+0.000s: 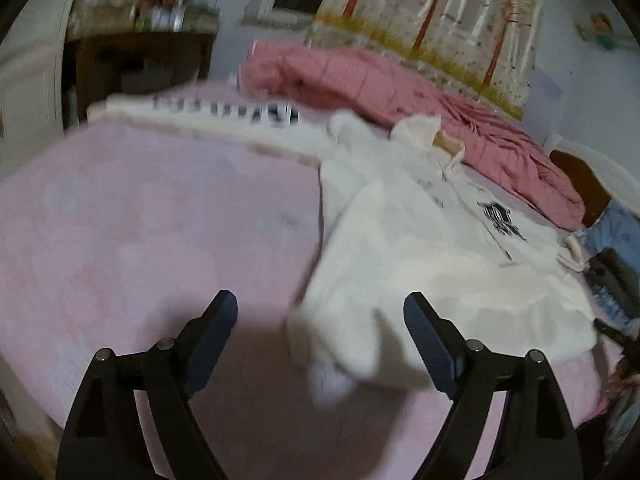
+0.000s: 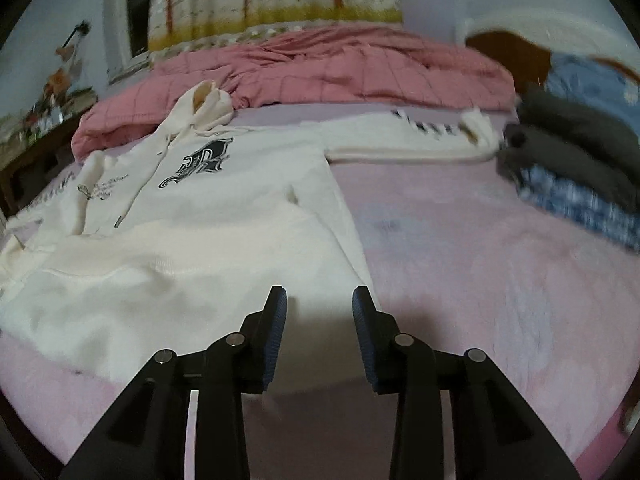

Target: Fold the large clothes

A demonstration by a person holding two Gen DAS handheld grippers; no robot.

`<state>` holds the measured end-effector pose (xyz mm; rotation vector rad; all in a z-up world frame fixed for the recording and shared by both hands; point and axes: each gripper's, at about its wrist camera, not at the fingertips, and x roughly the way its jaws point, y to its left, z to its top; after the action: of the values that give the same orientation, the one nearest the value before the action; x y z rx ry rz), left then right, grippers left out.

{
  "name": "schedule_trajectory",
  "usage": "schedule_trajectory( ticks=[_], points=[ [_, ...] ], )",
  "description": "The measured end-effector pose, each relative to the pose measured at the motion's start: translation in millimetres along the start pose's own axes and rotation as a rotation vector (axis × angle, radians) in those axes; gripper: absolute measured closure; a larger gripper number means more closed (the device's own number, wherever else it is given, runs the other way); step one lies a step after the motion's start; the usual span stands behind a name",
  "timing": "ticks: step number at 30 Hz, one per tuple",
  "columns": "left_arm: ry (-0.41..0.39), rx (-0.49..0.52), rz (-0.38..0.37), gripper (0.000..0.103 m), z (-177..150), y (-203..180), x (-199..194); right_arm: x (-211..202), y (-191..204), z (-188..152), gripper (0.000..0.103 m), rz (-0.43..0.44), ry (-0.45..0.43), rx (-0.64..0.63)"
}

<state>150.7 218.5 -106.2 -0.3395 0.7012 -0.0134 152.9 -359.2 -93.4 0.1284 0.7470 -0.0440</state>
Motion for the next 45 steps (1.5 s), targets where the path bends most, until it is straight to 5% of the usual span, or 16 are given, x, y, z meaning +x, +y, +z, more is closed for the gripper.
schedule_trajectory(
  ticks=[2, 5, 6, 7, 8, 10, 13, 18, 23, 25, 28, 33, 36, 38, 45],
  points=[
    [0.036, -0.081, -0.035, 0.026, -5.6, 10.9, 4.0, -1.2, -7.6, -0.3, 0.064, 0.015, 0.000, 0.016],
    [0.006, -0.155, -0.083, 0.035, -6.1, 20.4, -2.4, -5.2, -8.8, -1.1, 0.041, 0.020, -0.023, 0.029],
    [0.006, -0.175, -0.110, 0.048, -5.6, 23.1, -1.1, -7.2, -9.8, -2.2, 0.035, 0.019, -0.032, 0.038],
    [0.015, -0.190, -0.121, 0.078, -4.4, 24.8, 3.1, -9.6, -12.7, -2.9, 0.035, 0.019, -0.040, 0.056],
    [0.032, -0.195, -0.128, 0.091, -4.3, 24.9, 9.1, -9.1, -16.0, -2.9, 0.035, 0.023, -0.038, 0.077],
    [-0.003, -0.166, -0.073, 0.096, -3.8, 21.1, 6.5, -5.5, -22.4, -2.8, 0.035, 0.042, -0.013, 0.121],
    [-0.135, 0.019, 0.095, 0.096, 0.1, -10.6, -10.9, 1.1, -30.9, -1.4, 0.035, 0.070, 0.025, 0.167],
    [-0.011, -0.011, 0.177, 0.096, -4.2, -4.5, 19.9, 9.2, -35.5, -5.0, 0.035, 0.056, 0.066, 0.185],
    [-0.061, 0.081, 0.259, 0.085, -9.3, -20.1, 15.5, 7.6, -27.7, -5.2, 0.035, -0.026, 0.031, 0.142],
    [-0.140, 0.134, 0.280, 0.057, -10.8, -30.0, 3.9, -3.4, -24.9, -3.3, 0.035, -0.029, -0.023, 0.115],
    [-0.270, 0.221, 0.302, 0.049, -13.6, -48.2, -17.0, -25.2, -20.4, -1.9, 0.035, 0.015, -0.121, 0.071],
    [-0.378, 0.272, 0.200, 0.034, -15.9, -75.1, -36.9, -38.1, -11.1, -1.2, 0.035, 0.060, -0.173, 0.027],
    [-0.420, 0.323, 0.162, 0.013, -25.6, -94.9, -46.8, -45.4, 3.2, -2.3, 0.028, 0.076, -0.208, -0.028],
    [-0.426, 0.345, 0.131, 0.005, -32.3, -105.8, -49.2, -53.0, 14.2, -7.7, 0.017, 0.081, -0.257, -0.078],
    [-0.310, 0.498, 0.048, 0.000, -49.3, -147.8, -27.7, -60.8, 60.6, -23.4, 0.013, 0.148, -0.274, -0.287]
  ],
)
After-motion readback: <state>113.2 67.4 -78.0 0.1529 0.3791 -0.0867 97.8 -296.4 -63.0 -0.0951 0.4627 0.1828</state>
